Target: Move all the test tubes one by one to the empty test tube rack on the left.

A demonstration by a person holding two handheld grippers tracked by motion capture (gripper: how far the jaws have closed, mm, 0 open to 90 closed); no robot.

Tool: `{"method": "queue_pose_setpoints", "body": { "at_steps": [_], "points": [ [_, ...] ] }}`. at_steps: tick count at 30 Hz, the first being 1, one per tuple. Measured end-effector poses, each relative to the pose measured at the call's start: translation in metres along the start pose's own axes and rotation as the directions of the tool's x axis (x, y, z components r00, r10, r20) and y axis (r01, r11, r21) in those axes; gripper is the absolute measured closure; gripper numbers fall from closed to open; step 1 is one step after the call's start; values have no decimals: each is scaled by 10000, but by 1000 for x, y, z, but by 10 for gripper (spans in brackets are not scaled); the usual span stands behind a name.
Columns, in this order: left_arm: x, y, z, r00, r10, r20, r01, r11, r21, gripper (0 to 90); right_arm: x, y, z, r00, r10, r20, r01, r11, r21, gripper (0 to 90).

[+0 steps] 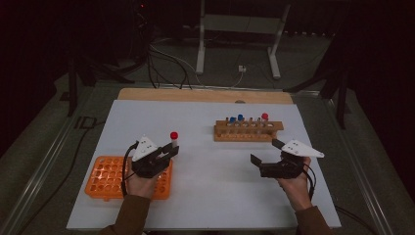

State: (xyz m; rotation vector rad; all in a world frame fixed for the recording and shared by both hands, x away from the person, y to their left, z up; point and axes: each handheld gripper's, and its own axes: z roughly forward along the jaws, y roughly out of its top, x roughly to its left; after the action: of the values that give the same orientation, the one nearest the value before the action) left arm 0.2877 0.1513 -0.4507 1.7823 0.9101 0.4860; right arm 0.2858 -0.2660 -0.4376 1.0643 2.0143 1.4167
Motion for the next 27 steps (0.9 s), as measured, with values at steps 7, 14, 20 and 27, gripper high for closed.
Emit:
{"method": "queue_pose_setpoints", "body": {
  "at_steps": [7, 14, 20, 27],
  "points": [
    [11, -11, -7, 9989, -170, -448, 177, 9997, 146, 757, -5, -9, -6, 9996, 286, 53, -285, 9995, -97, 1],
    [15, -21, -7, 9973, 18, -737, 34, 9976, 697, 756, -4, -10, -6, 9997, 246, 28, -246, 9997, -73, 1],
    [15, -27, -10, 9966, 121, -820, -13, 9915, 1299, 756, -3, -12, -6, 9997, 240, -38, -241, 9997, -37, 1],
    [12, -29, 0, 9944, 444, -957, -208, 9716, 2355, 757, -1, -13, -3, 9998, 193, -96, -193, 9998, 31, 2]
  ]
}}
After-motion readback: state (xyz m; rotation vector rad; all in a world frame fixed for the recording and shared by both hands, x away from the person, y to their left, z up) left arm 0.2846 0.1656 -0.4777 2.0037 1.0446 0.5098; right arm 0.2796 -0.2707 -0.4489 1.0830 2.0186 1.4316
